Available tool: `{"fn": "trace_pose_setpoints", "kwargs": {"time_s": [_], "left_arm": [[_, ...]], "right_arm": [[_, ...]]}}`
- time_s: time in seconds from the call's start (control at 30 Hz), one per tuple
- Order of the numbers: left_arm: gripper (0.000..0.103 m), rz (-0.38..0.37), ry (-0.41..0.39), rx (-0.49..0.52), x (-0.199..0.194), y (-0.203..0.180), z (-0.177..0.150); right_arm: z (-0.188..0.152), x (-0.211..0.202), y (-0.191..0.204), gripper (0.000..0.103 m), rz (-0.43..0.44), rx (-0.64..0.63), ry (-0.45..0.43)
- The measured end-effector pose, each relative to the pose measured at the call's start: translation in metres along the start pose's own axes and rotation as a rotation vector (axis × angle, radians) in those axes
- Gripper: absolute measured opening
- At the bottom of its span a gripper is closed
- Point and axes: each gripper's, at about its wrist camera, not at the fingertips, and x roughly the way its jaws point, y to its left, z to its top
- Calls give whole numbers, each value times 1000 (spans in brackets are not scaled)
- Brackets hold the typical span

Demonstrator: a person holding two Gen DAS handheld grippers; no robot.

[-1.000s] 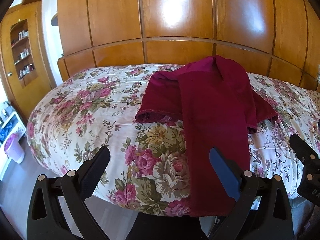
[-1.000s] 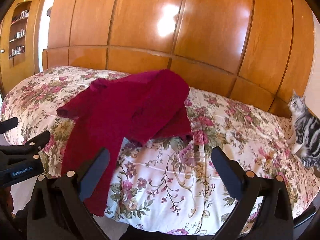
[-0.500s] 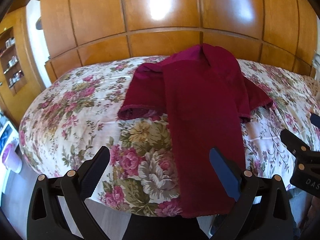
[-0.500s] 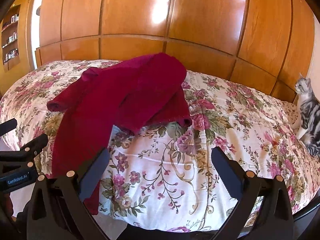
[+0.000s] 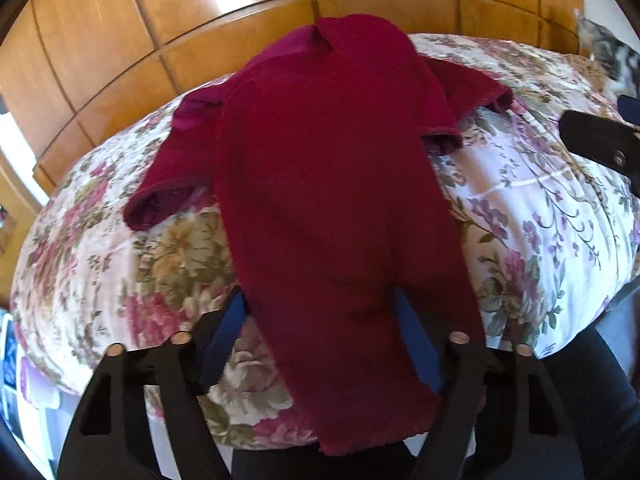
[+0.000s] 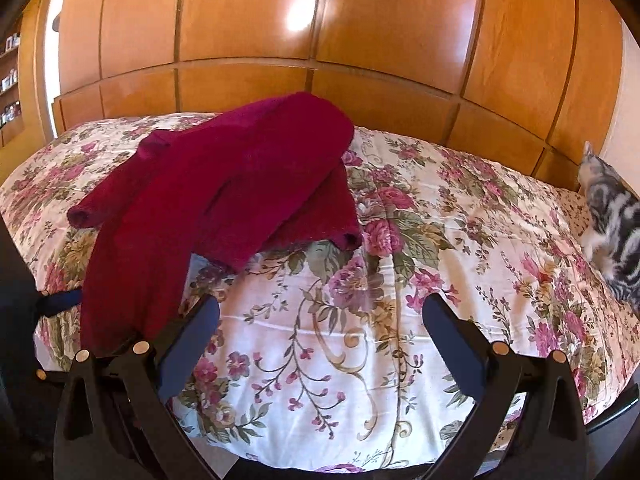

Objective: Fold small clothes

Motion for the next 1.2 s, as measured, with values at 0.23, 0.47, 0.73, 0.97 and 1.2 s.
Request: {"fn": "trace_pose_setpoints", "kwargs": {"time_s": [0.23,0.47,0.73,0.97,1.2], "left_arm": [[9,-118,-47,-53,-16,16,4],[9,-194,-219,-416,-70,142,46],[9,55,-335,-774,-69,345,121],[35,261,-164,-999,1,426,135],[70,178,-101,-815,35,353,96]], "right_arm": [[6,14,-3,101,31,24,36],[37,29,-3,101,102,31,25],[69,72,43,89,233,-51,77],[84,123,62,58,223,-83,177],[91,121,64,7,333,-171,211]]}}
